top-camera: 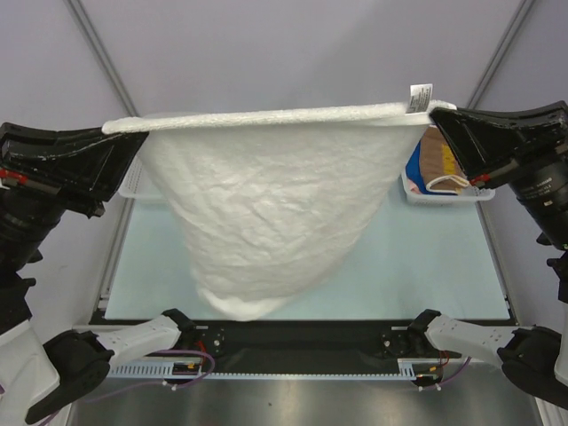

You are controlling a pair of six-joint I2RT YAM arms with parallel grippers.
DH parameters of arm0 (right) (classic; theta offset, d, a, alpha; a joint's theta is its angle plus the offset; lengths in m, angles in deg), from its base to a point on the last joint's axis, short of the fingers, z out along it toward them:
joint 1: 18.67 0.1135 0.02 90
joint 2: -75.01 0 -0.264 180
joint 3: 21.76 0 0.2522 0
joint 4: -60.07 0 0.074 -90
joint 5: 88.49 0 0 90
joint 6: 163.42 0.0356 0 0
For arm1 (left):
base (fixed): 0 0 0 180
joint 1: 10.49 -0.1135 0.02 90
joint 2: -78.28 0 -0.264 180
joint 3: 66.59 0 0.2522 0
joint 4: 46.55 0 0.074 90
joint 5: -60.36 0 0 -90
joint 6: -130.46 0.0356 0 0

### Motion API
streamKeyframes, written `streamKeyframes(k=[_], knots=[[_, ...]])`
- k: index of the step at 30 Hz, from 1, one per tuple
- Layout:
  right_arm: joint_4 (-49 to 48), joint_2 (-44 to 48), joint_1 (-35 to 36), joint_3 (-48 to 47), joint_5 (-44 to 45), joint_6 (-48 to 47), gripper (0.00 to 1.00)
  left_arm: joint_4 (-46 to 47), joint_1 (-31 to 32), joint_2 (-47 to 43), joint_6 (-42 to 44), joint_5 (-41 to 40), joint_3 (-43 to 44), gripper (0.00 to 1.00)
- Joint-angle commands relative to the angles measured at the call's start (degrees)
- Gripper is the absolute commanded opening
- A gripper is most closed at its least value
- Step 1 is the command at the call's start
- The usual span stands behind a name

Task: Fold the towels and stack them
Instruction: Flatten out the crumpled towel

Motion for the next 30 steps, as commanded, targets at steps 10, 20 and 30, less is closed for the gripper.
streamKeyframes(k=[10, 20, 30], knots=[[-4.25, -1.59, -1.68, 4.25, 3.43, -0.30, 0.00, 6.61, -0.39, -2.68, 2.33, -7.36, -14.49, 0.00], [-17.74, -15.12, -21.09, 21.90, -11.75, 7.94, 0.00, 22.74, -16.46, 10.93, -6.70, 4.74, -33.12, 0.00], [-38.08, -44.38, -32.62, 21.77, -25.12, 18.94, 0.00, 39.83, -26.92, 44.83, -15.24, 16.00, -27.97, 0.00]])
